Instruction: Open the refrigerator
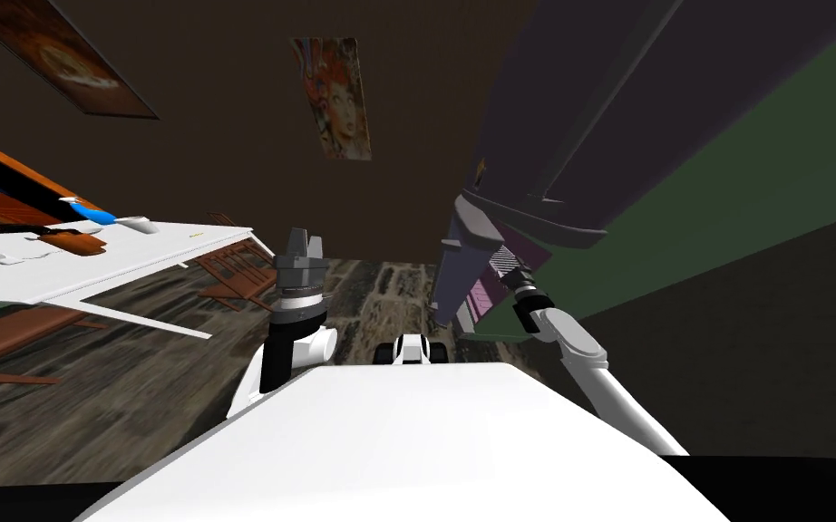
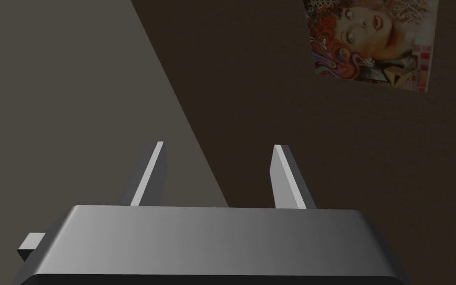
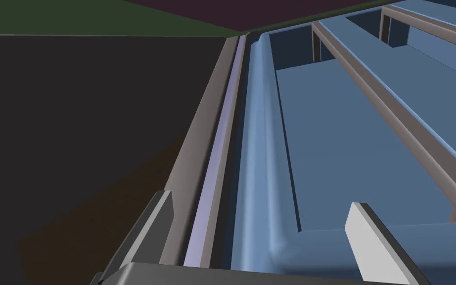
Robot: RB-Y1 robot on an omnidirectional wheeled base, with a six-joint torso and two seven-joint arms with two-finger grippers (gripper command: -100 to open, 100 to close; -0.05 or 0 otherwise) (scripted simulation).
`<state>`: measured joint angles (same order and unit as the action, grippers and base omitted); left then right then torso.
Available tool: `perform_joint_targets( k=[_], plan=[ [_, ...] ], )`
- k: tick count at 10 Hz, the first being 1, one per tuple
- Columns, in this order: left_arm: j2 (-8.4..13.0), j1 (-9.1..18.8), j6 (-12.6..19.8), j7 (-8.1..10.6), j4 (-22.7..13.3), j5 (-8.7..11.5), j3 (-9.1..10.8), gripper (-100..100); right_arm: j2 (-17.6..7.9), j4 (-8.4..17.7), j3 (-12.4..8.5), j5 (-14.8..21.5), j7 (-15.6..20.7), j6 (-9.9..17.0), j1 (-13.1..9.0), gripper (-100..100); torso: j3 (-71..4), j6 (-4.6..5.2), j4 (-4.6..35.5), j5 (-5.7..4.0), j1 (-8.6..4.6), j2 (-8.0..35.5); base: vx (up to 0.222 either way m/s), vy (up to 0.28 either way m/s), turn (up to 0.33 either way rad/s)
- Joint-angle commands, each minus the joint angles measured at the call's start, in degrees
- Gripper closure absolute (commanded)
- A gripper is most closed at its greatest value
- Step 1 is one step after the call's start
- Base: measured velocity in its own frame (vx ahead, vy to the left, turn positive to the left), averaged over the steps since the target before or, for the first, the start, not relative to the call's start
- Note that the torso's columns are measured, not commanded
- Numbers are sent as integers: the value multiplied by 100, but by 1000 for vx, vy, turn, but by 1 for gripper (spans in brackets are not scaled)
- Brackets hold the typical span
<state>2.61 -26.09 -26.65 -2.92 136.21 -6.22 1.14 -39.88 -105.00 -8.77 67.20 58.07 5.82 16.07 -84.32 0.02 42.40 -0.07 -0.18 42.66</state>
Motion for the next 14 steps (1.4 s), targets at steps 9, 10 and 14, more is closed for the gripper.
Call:
perform_joint_targets(
  k=[9,10,14],
  plan=[
    [2,1,1,0,-1,0,2,0,-435,1177,-323,8,201,402,-479,-100,-28,8,-13,8,23,-43,-89,9,209],
    [1,2,1,0,-1,0,1,0,-502,1337,-376,-33,190,485,-550,-100,-28,-5,-13,10,28,-41,-143,1,389],
    [2,1,1,0,-1,0,1,0,-635,1790,-484,-113,167,651,-690,-100,-34,-12,-16,5,17,-51,-84,0,193]
  ],
)
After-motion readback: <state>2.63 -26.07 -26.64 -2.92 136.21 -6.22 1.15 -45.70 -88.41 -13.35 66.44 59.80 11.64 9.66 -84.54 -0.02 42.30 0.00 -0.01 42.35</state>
